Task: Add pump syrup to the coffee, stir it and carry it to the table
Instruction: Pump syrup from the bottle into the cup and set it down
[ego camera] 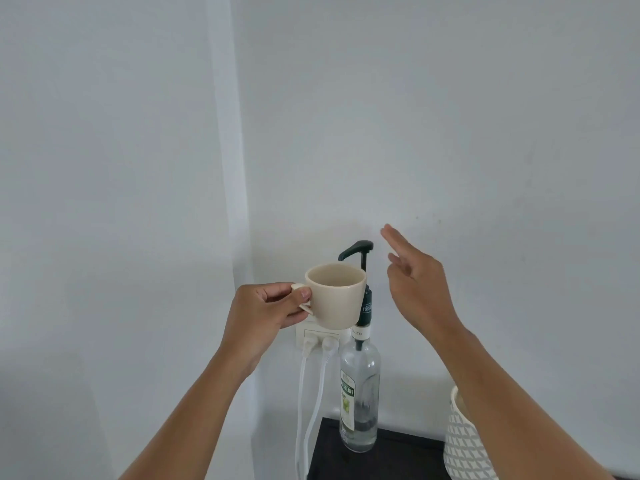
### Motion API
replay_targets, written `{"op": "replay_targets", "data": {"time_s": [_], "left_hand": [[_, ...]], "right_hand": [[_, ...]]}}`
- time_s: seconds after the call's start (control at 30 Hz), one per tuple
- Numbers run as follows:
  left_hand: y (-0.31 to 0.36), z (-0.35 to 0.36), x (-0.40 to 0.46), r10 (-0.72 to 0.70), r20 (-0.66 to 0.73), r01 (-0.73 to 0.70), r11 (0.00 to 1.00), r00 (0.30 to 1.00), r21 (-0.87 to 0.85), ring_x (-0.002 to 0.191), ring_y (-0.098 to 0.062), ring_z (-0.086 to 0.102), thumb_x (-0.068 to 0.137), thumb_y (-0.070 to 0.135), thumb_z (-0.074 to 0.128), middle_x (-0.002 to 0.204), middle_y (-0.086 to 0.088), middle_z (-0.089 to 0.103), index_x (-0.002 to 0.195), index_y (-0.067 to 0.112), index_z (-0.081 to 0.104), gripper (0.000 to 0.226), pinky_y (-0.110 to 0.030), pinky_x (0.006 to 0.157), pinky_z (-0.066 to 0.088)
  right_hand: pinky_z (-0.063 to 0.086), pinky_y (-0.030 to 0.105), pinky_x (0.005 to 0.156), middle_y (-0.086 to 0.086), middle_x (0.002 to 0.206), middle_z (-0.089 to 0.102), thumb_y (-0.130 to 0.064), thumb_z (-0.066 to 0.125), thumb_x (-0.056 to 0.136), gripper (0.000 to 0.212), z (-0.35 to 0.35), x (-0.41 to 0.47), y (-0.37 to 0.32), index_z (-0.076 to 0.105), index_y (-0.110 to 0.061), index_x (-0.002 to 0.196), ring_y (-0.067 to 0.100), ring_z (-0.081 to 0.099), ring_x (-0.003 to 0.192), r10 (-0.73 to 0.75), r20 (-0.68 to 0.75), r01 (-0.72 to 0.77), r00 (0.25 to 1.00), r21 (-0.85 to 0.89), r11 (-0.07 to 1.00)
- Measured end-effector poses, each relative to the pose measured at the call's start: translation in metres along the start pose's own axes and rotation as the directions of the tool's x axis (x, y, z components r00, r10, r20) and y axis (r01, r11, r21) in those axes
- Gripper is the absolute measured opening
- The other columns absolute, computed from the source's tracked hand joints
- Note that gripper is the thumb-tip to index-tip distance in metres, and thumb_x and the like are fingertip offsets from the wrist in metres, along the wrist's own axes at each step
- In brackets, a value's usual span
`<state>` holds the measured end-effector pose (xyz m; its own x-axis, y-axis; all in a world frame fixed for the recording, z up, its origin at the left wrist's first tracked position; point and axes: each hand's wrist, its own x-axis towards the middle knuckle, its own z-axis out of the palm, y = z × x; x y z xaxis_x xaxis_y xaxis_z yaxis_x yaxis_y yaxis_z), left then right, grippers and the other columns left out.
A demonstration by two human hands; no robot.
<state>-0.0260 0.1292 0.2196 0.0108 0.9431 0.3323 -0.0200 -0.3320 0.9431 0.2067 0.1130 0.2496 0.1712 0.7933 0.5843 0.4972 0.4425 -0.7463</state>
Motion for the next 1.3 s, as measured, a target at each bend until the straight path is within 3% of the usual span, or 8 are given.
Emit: {"op": "replay_targets", "data": {"time_s": [0.07,0.13,0.27,0.57,0.67,0.87,1.1,1.3], "left_hand": [[-0.005,0.0,-0.004,-0.006,0.008,0.006,1.0,1.0,0.009,0.091,-0.025,0.082,0.09,0.014,0.078,0.093,-0.016,0.084,0.096,0.009,0.085,0.011,-0.04,0.094,0.062],[-0.011,0.001,-0.009,-0.015,0.008,0.015,1.0,1.0,0.02,0.09,-0.023,0.083,0.09,0.014,0.077,0.092,-0.014,0.084,0.096,0.009,0.085,0.011,-0.04,0.093,0.063],[-0.024,0.008,-0.024,-0.036,0.027,0.035,0.999,0.999,0.03,0.087,-0.02,0.083,0.09,0.013,0.077,0.091,-0.008,0.085,0.098,0.012,0.085,0.012,-0.037,0.091,0.064],[-0.056,0.03,-0.059,-0.052,0.078,0.047,0.997,0.996,0.064,0.089,-0.017,0.082,0.089,0.015,0.077,0.094,0.003,0.086,0.094,0.021,0.085,0.012,-0.026,0.08,0.066],[-0.068,0.037,-0.073,-0.081,0.095,0.075,0.995,0.992,0.068,0.087,-0.016,0.083,0.088,0.015,0.078,0.092,0.003,0.086,0.097,0.018,0.085,0.013,-0.025,0.08,0.066],[-0.106,0.047,-0.112,-0.147,0.173,0.134,0.988,0.974,0.08,0.087,-0.012,0.082,0.087,0.014,0.078,0.091,0.007,0.086,0.098,0.016,0.085,0.014,-0.021,0.077,0.064],[-0.153,0.052,-0.164,-0.267,0.234,0.24,0.961,0.935,0.139,0.091,-0.013,0.081,0.079,0.03,0.079,0.093,0.007,0.085,0.099,0.021,0.085,0.023,-0.024,0.083,0.064],[-0.182,0.05,-0.192,-0.338,0.21,0.29,0.929,0.917,0.229,0.092,-0.01,0.079,0.087,0.019,0.08,0.093,0.009,0.083,0.098,0.025,0.085,0.013,-0.021,0.08,0.062]], "right_hand": [[0.049,0.002,0.078,-0.008,0.095,0.078,-0.005,0.049,0.1,0.049,0.001,-0.014,0.006,0.062,-0.03,0.141,0.017,0.068,0.076,0.066,-0.064,-0.062,0.996,0.062,0.996],[0.049,0.015,0.092,0.015,0.122,0.073,-0.013,0.055,0.101,0.04,0.002,-0.029,0.016,0.066,-0.028,0.136,0.034,0.07,0.105,0.11,-0.061,-0.104,0.992,0.1,0.99],[0.051,0.036,0.11,-0.017,0.126,0.071,-0.023,0.061,0.101,0.032,0.005,-0.057,0.028,0.069,-0.027,0.131,0.01,0.069,0.12,0.184,0.053,-0.19,0.982,0.161,0.968],[0.052,0.039,0.107,-0.027,0.11,0.077,-0.021,0.055,0.103,0.033,-0.004,-0.105,0.048,0.073,-0.047,0.112,-0.003,0.071,0.109,0.232,0.103,-0.252,0.967,0.256,0.933],[0.05,0.039,0.11,-0.021,0.118,0.076,-0.023,0.058,0.101,0.029,-0.01,-0.122,0.057,0.074,-0.036,0.122,0.0,0.069,0.116,0.273,0.089,-0.287,0.958,0.279,0.917],[0.052,0.027,0.104,-0.026,0.112,0.077,-0.015,0.055,0.103,0.035,-0.017,-0.178,0.078,0.073,-0.043,0.111,-0.006,0.067,0.115,0.38,0.075,-0.384,0.922,0.312,0.869],[0.051,0.036,0.104,-0.014,0.113,0.08,-0.002,0.05,0.103,0.053,-0.011,-0.245,0.104,0.08,-0.046,0.1,0.006,0.071,0.114,0.523,0.062,-0.509,0.85,0.355,0.784],[0.048,0.037,0.109,-0.014,0.117,0.078,-0.001,0.051,0.102,0.057,-0.008,-0.278,0.117,0.08,-0.051,0.1,0.004,0.068,0.119,0.572,0.1,-0.563,0.814,0.376,0.736]]}}
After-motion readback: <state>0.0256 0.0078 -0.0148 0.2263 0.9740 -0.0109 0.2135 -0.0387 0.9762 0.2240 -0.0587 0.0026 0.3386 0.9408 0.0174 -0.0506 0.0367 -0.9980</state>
